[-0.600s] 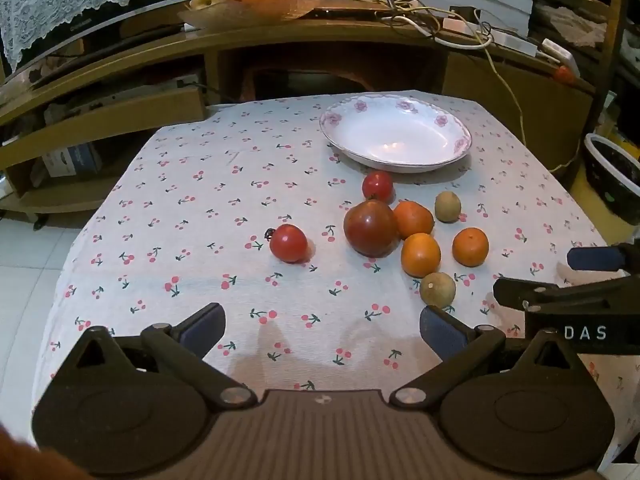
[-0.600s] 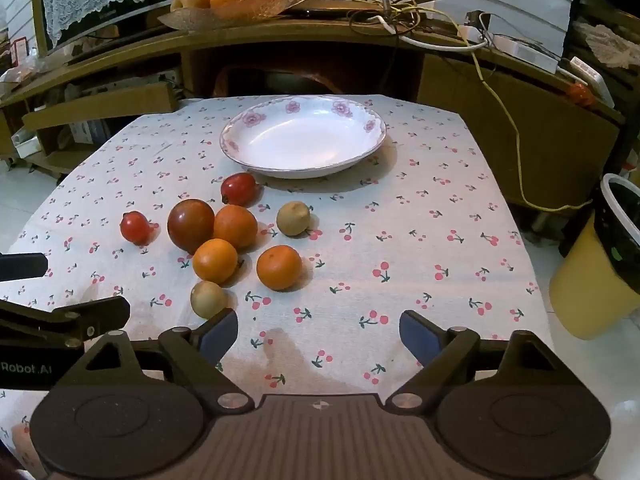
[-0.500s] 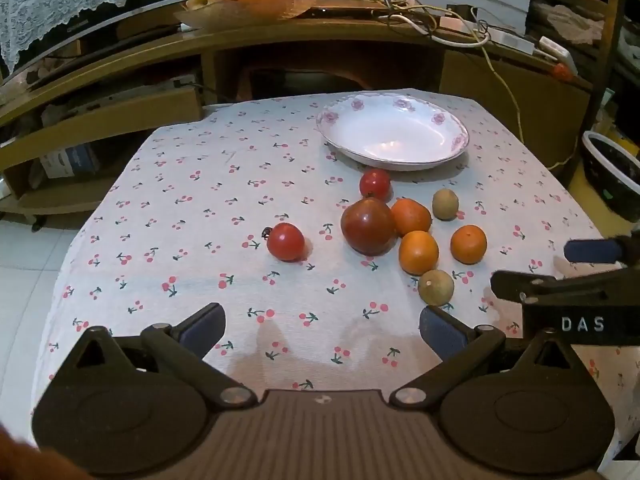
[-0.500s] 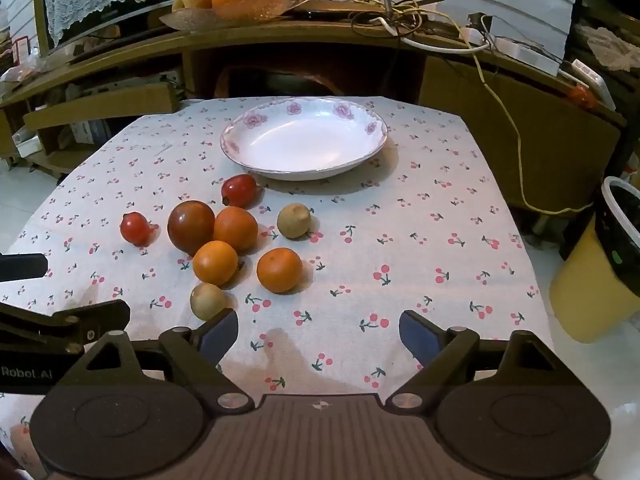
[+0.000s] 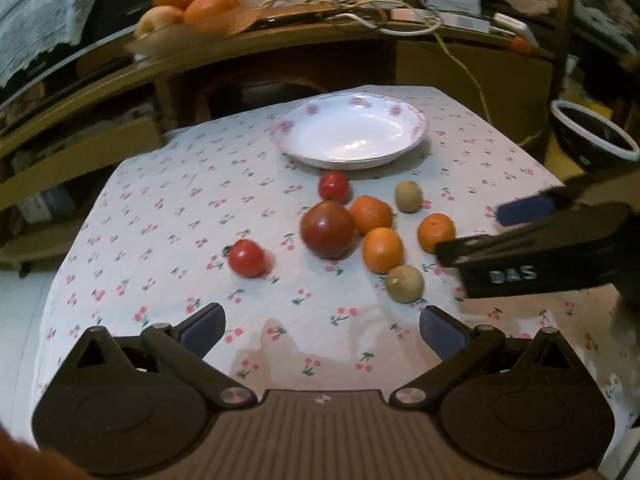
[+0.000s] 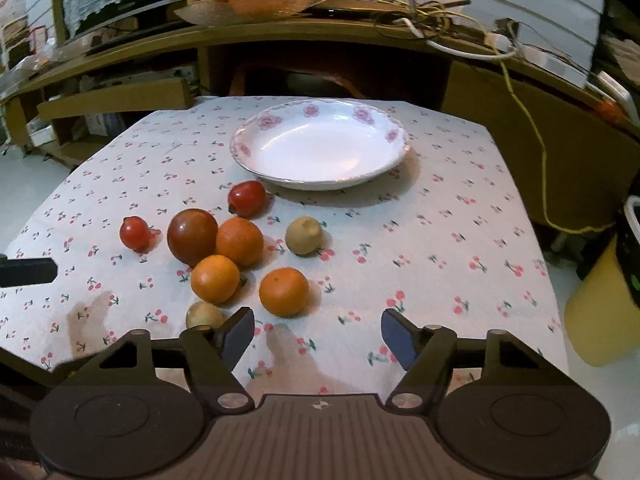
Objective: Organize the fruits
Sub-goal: 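Reach the left tool to a kiwi while the right tool reaches a tangerine, then carry the kiwi and tangerine into the plate and open both tools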
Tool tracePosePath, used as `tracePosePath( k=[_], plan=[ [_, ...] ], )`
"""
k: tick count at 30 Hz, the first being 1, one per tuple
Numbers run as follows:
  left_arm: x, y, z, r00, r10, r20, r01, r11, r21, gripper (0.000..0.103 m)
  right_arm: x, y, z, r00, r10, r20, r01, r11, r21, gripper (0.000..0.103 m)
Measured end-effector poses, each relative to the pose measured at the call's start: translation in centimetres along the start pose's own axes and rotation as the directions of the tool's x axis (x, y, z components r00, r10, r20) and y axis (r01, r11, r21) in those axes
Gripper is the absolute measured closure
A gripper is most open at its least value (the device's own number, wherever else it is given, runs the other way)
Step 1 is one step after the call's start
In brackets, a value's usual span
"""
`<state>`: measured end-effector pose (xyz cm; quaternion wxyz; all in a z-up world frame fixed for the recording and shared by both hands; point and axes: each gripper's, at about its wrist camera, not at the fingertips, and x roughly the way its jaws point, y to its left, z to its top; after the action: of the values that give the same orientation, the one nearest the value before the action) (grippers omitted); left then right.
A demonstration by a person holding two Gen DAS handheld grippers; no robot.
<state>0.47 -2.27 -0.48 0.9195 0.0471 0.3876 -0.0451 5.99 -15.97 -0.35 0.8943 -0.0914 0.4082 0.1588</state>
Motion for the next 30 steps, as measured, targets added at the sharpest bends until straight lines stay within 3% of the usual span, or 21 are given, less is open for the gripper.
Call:
tracePosePath(
  k=[7,10,12,14,17,24,30],
  plan=[
    [0.6,-1.4,0.4,0.998,-0.052,0.048,0.048,0.996,0.071,0.000,2.0,-0.2,0.7,0.998,0.058,-0.040,-0.059,0.997,-0.041,0.044],
    [1.0,-1.9,0.6,0.995,-0.087,0.051,0.082,0.993,0.086,0.006,2.6,-0.2,1.0,0.996,0.070,-0.047,-0.074,0.995,-0.069,0.051],
    [1.5,-2.2,0.7,0.994,-0.103,0.037,0.099,0.991,0.093,0.010,2.7,-0.3,1.4,0.994,0.095,-0.053,-0.098,0.993,-0.068,0.064],
    [2.0,-2.5,0.7,0.992,-0.125,0.020,0.123,0.988,0.091,0.026,2.7,-0.6,1.6,0.993,0.105,-0.059,-0.109,0.992,-0.060,0.072],
    [2.9,-2.4,0.9,0.986,-0.167,-0.015,0.168,0.984,0.060,0.044,2.6,-1.2,1.6,0.991,0.117,-0.065,-0.120,0.992,-0.046,0.073],
    [4.0,-2.6,1.4,0.980,-0.195,-0.029,0.197,0.980,0.043,0.055,2.1,-2.1,1.3,0.992,0.108,-0.066,-0.110,0.994,-0.028,0.073],
    [3.8,-2.8,1.5,0.978,-0.203,-0.048,0.206,0.977,0.055,0.072,1.8,-2.4,0.8,0.994,0.086,-0.064,-0.089,0.995,-0.043,0.073]
  ],
)
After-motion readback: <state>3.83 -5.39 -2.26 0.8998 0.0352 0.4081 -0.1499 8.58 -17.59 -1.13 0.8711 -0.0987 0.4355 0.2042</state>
